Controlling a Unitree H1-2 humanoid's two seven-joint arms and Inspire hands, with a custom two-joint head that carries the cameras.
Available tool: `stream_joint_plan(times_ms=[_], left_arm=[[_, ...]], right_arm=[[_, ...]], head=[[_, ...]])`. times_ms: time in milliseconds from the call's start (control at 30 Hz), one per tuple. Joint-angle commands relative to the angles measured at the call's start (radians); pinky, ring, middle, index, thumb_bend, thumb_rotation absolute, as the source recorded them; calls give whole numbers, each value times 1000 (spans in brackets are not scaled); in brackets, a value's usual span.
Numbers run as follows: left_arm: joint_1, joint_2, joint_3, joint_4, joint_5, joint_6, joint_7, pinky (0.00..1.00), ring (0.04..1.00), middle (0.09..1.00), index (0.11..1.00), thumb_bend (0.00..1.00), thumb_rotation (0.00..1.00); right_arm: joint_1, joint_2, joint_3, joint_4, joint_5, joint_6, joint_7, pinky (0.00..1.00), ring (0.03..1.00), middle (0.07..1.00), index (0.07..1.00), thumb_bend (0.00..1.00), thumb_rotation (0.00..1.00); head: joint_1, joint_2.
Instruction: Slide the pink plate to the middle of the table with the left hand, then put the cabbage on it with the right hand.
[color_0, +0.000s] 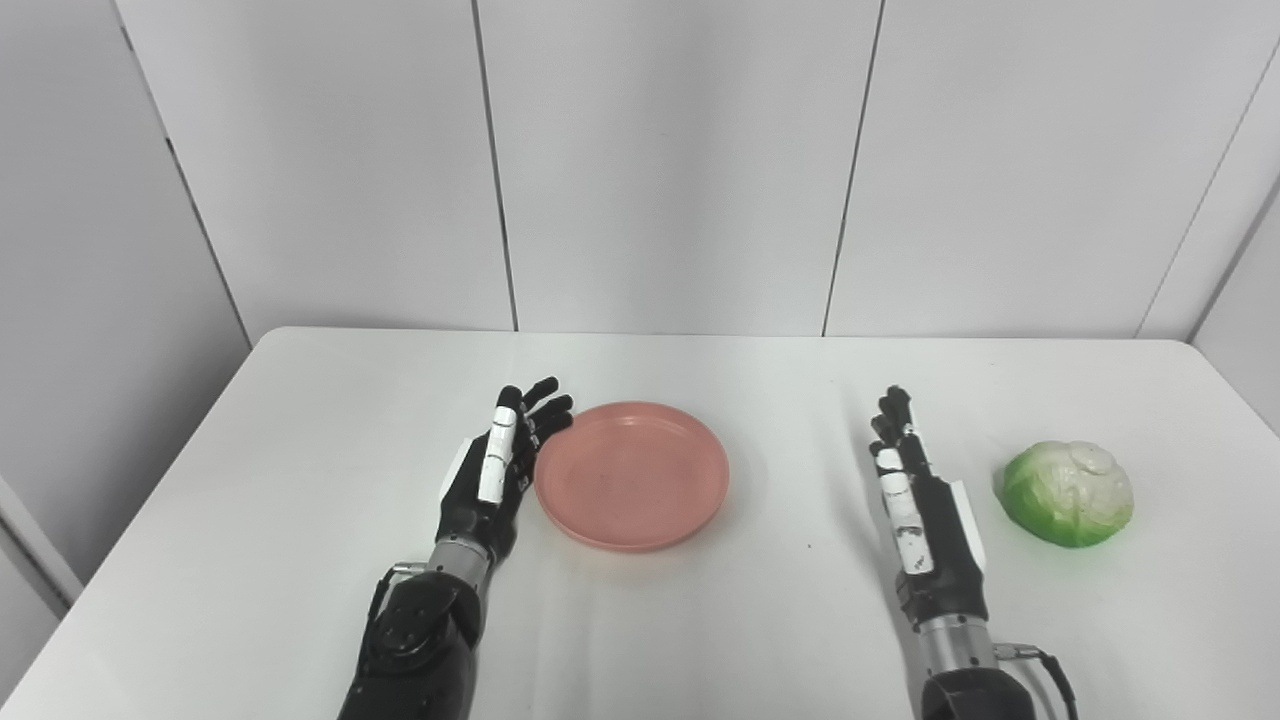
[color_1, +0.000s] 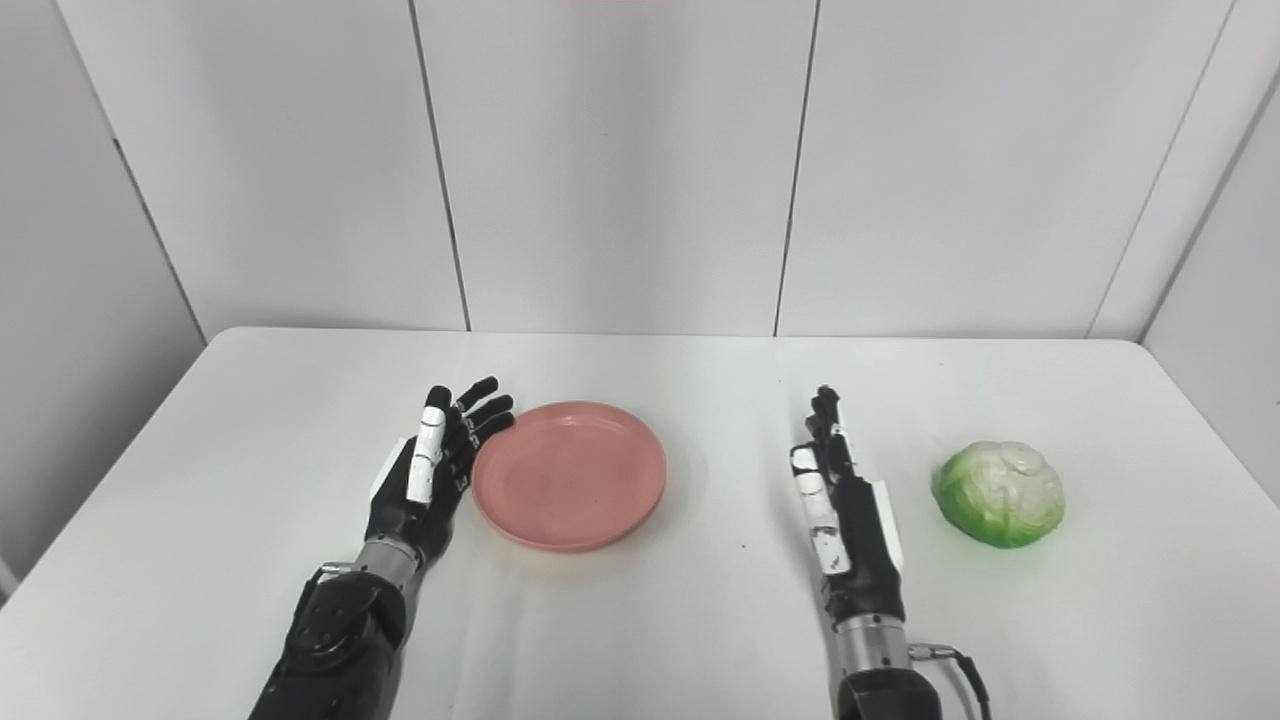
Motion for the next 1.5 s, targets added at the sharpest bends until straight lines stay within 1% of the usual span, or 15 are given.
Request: stream_joint_plan(times_ms=[0,200,300,400,500,633,867,933,1033,1133,1200,1233,1333,1400,1467], left_arm=[[-10,-15,-12,-17,1,-1,-25,933,875,855,848,742,1000],[3,-36,-33,-16,-7,7,-61,929,880,862,857,758,1000],[8,-45,-41,-28,0,21,-58,924,874,852,846,772,1000],[18,-57,-50,-42,-5,29,-71,928,879,857,852,765,1000],[32,-73,-59,-65,-2,42,-76,904,877,861,858,770,1000],[41,-81,-73,-76,-5,37,-87,899,879,867,866,762,1000],[57,-98,-93,-101,4,41,-91,892,878,867,865,778,1000],[63,-103,-98,-109,9,48,-86,906,885,871,867,786,1000],[70,-114,-97,-117,12,55,-74,925,907,887,883,793,1000],[73,-119,-95,-110,21,48,-72,959,939,917,910,805,1000],[73,-120,-95,-99,32,33,-69,988,970,943,934,809,1000],[73,-122,-92,-94,37,25,-63,994,983,954,943,810,1000],[71,-129,-84,-80,47,6,-50,1000,994,966,961,806,1000],[69,-128,-82,-68,51,-4,-49,1000,995,969,966,810,1000],[66,-126,-81,-53,52,-19,-52,1000,996,974,973,815,1000]], right_arm=[[17,18,6,-3,-5,18,-12,1000,1000,1000,1000,625,971],[12,26,13,-3,-15,22,-22,1000,1000,1000,1000,628,979],[10,29,13,-4,-12,30,-24,1000,1000,1000,1000,638,978],[9,29,16,-2,-16,26,-26,1000,1000,1000,1000,634,989],[7,30,17,2,-9,24,-23,1000,1000,1000,1000,648,980],[7,28,19,3,-15,23,-24,1000,1000,1000,1000,645,986],[11,27,24,-5,-34,26,-29,1000,1000,1000,1000,620,999],[11,27,24,-7,-37,25,-29,1000,1000,1000,1000,622,998],[10,22,24,-16,-40,29,-27,1000,1000,1000,1000,635,972],[9,-4,31,-57,-73,60,-20,1000,1000,1000,1000,665,956],[4,-36,35,-116,-101,93,-8,1000,1000,999,1000,664,933],[-1,-57,34,-153,-120,112,-3,1000,996,996,1000,658,910],[-15,-102,24,-238,-159,159,1,944,962,969,977,653,829],[-29,-139,11,-285,-181,191,3,923,947,962,970,664,798],[-47,-206,-3,-333,-188,234,34,926,961,970,978,682,759]], head=[[-11,5],[-35,14],[-39,14],[-42,15],[-47,17],[-53,17],[-68,20],[-74,20],[-84,21],[-107,23],[-117,23],[-122,23],[-130,24],[-136,24],[-147,23]])
